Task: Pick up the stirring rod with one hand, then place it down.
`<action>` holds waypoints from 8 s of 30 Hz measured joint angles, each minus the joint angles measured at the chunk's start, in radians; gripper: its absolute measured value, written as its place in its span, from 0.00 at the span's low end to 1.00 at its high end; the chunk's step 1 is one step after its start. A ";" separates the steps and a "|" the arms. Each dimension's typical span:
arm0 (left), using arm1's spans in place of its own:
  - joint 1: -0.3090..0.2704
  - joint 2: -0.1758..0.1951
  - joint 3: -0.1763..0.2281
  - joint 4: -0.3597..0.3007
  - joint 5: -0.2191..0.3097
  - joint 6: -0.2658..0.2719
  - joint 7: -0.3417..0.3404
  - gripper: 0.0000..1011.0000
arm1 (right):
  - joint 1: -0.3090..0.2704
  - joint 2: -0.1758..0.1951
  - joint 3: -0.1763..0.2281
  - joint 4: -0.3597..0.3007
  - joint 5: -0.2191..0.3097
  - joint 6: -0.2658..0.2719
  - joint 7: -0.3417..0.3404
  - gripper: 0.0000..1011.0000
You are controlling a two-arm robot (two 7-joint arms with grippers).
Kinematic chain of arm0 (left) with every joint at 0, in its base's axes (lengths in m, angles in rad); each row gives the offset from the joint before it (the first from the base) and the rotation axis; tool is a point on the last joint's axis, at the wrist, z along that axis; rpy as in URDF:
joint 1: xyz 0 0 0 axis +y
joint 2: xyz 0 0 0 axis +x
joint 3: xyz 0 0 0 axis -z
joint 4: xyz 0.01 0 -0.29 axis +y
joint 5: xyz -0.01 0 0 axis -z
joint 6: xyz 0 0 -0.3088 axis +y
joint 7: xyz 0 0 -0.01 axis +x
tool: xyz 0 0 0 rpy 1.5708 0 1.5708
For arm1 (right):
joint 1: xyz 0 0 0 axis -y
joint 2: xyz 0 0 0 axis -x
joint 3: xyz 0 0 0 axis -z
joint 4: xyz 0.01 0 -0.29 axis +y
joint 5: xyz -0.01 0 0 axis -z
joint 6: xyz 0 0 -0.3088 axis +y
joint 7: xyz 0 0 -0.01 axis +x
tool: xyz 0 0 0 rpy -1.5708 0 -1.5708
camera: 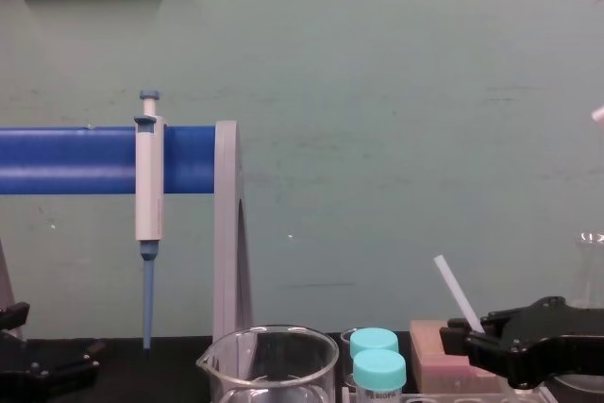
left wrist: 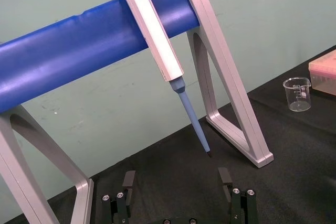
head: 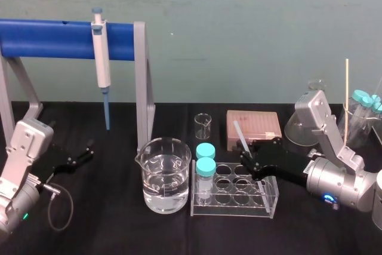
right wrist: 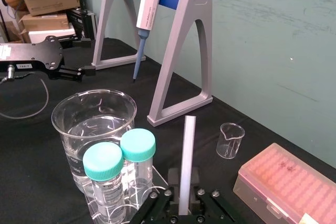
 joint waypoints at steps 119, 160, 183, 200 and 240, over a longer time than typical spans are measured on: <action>0.000 0.000 0.000 0.000 0.000 0.000 0.000 0.99 | -0.096 -0.078 0.233 -0.076 0.120 -0.345 0.047 0.07; 0.000 0.000 0.000 0.000 0.000 0.000 0.000 0.99 | -0.104 -0.075 0.231 -0.080 0.122 -0.342 0.048 0.07; 0.000 0.000 0.000 0.000 0.000 0.000 0.000 0.99 | -0.161 -0.023 0.178 -0.081 0.206 -0.286 0.131 0.07; 0.000 0.000 0.000 0.000 0.000 0.000 0.000 0.99 | -0.130 -0.041 0.155 -0.009 0.167 -0.344 0.125 0.07; 0.000 0.000 0.000 0.000 0.000 0.000 0.000 0.99 | -0.105 -0.101 0.125 0.152 0.132 -0.381 0.160 0.07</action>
